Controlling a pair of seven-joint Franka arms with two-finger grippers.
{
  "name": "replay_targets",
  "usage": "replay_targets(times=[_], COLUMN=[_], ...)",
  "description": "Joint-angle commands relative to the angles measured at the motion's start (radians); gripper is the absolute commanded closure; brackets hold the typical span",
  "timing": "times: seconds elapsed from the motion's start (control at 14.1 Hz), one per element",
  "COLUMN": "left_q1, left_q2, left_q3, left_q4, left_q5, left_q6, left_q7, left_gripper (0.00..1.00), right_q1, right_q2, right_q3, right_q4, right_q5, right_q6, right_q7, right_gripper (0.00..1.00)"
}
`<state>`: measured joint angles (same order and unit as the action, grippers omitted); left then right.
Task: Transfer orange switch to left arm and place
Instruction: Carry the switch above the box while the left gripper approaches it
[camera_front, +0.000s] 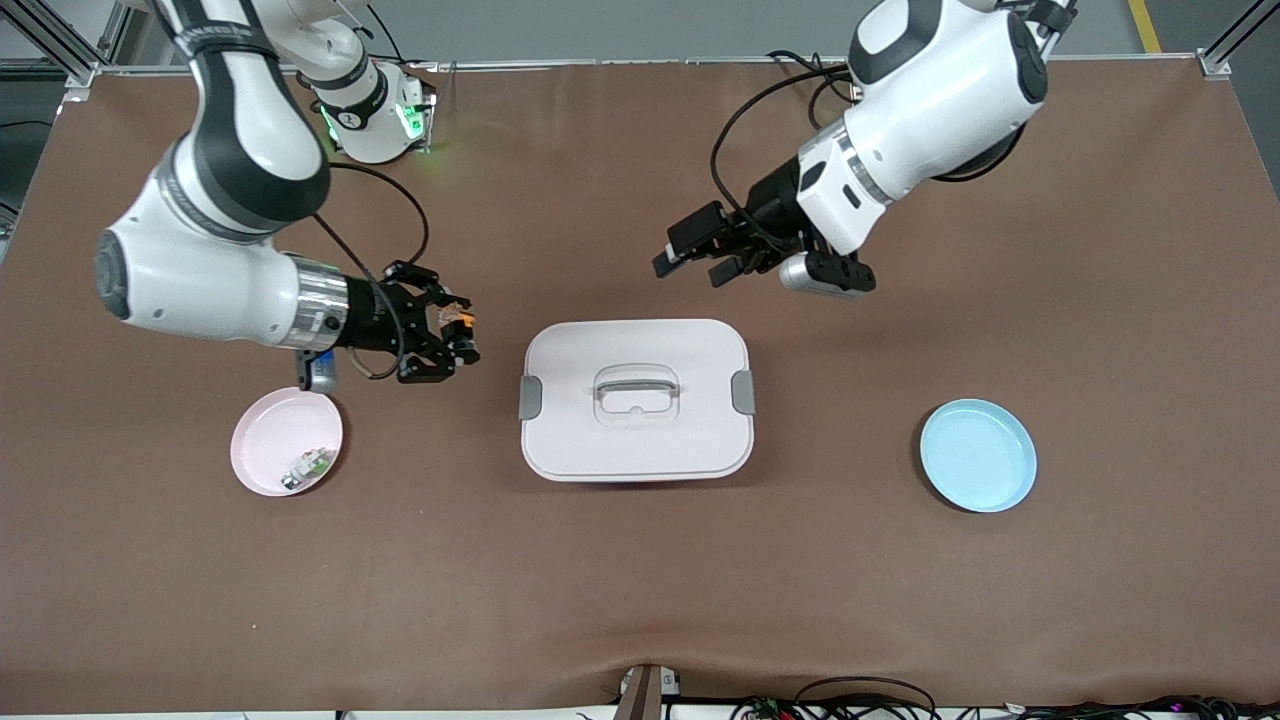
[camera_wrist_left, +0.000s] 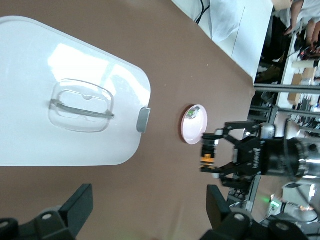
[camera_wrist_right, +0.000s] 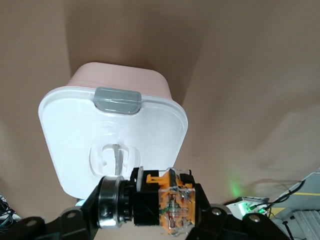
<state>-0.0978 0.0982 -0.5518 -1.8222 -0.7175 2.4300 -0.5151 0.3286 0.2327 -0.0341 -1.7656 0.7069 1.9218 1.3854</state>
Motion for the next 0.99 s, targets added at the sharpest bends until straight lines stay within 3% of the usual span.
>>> replay_targets(times=[0.0,0.5,0.92], left_q1=[-0.014,-0.180,-0.241], left_q2=[0.018,0.202,0.233], left_q3=[-0.026,-0.026,-0.026], left_q4=[-0.014,-0.016,0.001], left_q5=[-0.022,-0.010,0.010], left_q6=[0.084,0.394,0.408], left_q7=[-0.020,-0.014,0.000], left_gripper=[0.00,0.00,0.00], right_q1=[0.033,0.043,0.041], right_q2=[-0.046,-0.041,-0.041], right_q3=[-0.007,-0.007,-0.007], right_q4=[-0.069,-0.078,-0.078], right_q5=[0.034,0.043,0.042], right_q6=[0.054,0.072,0.069], right_q7=[0.007,-0.002,-0.005], right_gripper=[1.00,1.00,1.00])
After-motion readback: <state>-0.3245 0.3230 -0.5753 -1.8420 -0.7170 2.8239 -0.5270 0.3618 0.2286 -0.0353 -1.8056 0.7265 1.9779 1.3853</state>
